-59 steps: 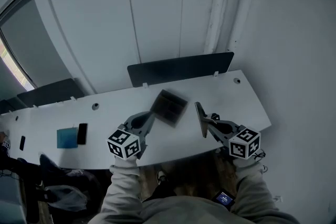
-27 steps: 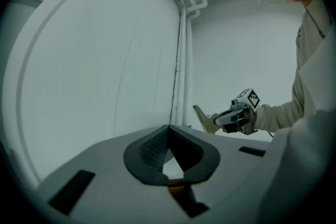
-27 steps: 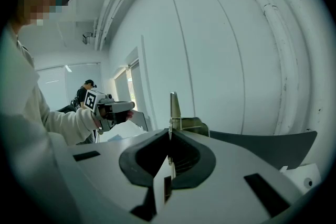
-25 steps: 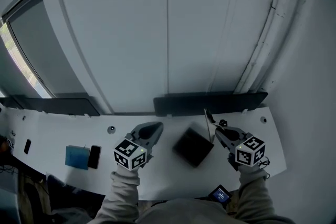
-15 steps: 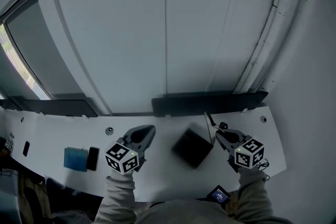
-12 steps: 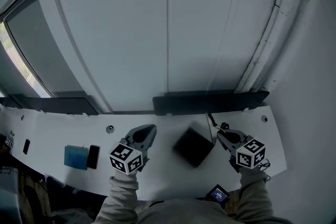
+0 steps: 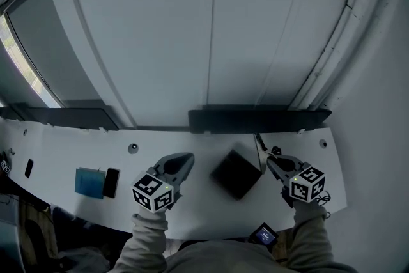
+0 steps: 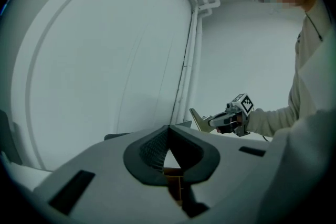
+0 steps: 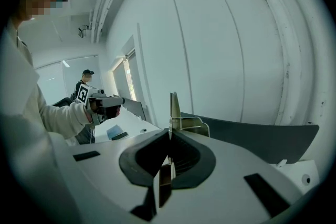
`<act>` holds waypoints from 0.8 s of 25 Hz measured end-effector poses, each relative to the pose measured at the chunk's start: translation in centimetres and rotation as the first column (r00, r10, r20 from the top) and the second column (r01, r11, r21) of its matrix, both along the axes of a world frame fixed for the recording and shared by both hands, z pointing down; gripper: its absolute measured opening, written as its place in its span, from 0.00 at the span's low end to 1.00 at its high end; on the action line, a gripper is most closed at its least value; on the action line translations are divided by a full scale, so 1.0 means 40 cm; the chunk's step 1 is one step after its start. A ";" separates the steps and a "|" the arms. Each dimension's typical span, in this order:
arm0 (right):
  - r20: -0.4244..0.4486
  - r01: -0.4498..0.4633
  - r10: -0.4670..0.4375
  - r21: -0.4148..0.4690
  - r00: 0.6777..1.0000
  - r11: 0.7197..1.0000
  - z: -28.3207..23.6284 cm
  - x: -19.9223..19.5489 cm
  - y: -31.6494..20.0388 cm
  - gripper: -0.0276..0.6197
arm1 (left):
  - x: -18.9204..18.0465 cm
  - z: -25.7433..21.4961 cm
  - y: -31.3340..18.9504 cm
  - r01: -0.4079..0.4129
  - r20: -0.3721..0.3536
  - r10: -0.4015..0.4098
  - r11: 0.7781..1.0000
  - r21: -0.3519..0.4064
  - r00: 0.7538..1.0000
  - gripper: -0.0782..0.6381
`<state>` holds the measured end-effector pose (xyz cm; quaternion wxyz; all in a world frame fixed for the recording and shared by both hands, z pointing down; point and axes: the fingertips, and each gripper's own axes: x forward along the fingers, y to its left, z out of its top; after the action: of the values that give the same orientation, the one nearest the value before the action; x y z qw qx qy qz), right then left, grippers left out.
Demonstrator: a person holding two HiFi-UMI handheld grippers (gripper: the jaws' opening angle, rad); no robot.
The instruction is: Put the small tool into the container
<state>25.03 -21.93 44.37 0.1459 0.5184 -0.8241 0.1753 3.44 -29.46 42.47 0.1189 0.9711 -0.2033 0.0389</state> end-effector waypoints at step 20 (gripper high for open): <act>-0.029 -0.008 0.004 -0.136 1.000 0.991 0.137 0.010 -0.060 0.08 | -0.003 0.098 0.041 -0.011 0.013 0.012 0.997 -0.080 1.000 0.10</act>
<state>25.42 -24.34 49.84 0.1924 0.5122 -0.8065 0.2240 3.32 -27.82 46.38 0.1560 0.9664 -0.1969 0.0541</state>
